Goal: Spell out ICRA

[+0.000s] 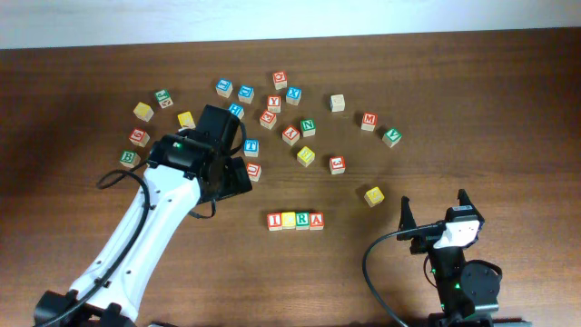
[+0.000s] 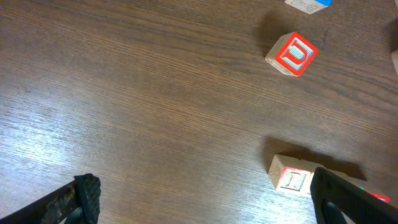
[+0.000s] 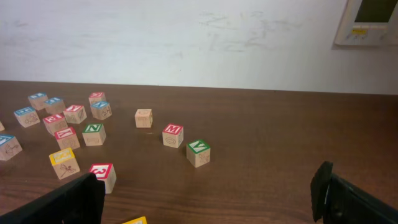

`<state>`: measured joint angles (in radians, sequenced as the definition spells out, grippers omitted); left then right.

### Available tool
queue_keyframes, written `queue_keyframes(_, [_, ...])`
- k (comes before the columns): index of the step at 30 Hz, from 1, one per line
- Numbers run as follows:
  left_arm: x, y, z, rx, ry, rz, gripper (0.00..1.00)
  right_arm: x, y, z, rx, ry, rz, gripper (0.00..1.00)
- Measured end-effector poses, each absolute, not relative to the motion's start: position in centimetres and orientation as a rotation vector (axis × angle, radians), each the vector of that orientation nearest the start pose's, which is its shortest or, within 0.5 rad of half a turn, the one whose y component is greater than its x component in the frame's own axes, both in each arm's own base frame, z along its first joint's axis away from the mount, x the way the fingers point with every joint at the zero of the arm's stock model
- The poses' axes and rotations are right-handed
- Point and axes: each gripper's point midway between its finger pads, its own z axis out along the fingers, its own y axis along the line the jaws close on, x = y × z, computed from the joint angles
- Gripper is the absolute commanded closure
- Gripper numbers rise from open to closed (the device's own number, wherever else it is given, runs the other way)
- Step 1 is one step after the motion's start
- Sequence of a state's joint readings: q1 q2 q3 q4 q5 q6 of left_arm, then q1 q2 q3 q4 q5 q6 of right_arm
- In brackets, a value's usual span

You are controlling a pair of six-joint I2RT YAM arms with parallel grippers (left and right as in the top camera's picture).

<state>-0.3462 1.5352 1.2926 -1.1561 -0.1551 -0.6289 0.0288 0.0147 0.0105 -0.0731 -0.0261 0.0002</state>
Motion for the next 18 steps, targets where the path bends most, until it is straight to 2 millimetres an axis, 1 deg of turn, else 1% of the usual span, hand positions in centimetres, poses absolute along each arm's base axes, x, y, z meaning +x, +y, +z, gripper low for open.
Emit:
queue_keyframes(8, [29.3, -7.7, 13.6, -0.430, 2.893, 0.095, 0.01, 24.6, 1.1, 15.7, -0.043, 1.648, 0.044, 0.02])
queue_keyframes(10, [29.5, -7.8, 12.9, -0.409, 2.877, 0.093, 0.01, 24.6, 1.2, 15.7, -0.043, 1.648, 0.044, 0.02])
queue_keyframes(11, [29.7, -8.0, 12.2, -0.378, 2.866, 0.081, 0.01, 24.6, 1.1, 15.7, -0.043, 1.648, 0.044, 0.02])
queue_keyframes(12, [29.6, -8.1, 11.0, -0.311, 2.862, 0.067, 0.01, 24.6, 1.1, 15.7, -0.043, 1.648, 0.044, 0.02])
queue_keyframes(13, [29.7, -8.5, 10.4, -0.242, 2.842, 0.030, 0.01, 24.6, 1.1, 15.7, -0.042, 1.647, 0.044, 0.02])
queue_keyframes(14, [29.9, -8.8, 10.1, -0.176, 2.819, -0.002, 0.01, 24.6, 1.2, 15.8, -0.043, 1.646, 0.044, 0.02])
queue_keyframes(15, [29.6, -9.1, 10.0, -0.110, 2.795, -0.041, 0.01, 24.6, 1.1, 15.8, -0.043, 1.647, 0.044, 0.02])
queue_keyframes(16, [28.9, -9.3, 9.9, -0.024, 2.794, -0.063, 0.01, 24.6, 1.2, 15.8, -0.043, 1.646, 0.044, 0.02])
queue_keyframes(18, [27.6, -9.0, 10.1, 0.040, 2.762, -0.084, 0.01, 24.6, 1.1, 15.8, -0.043, 1.646, 0.043, 0.02])
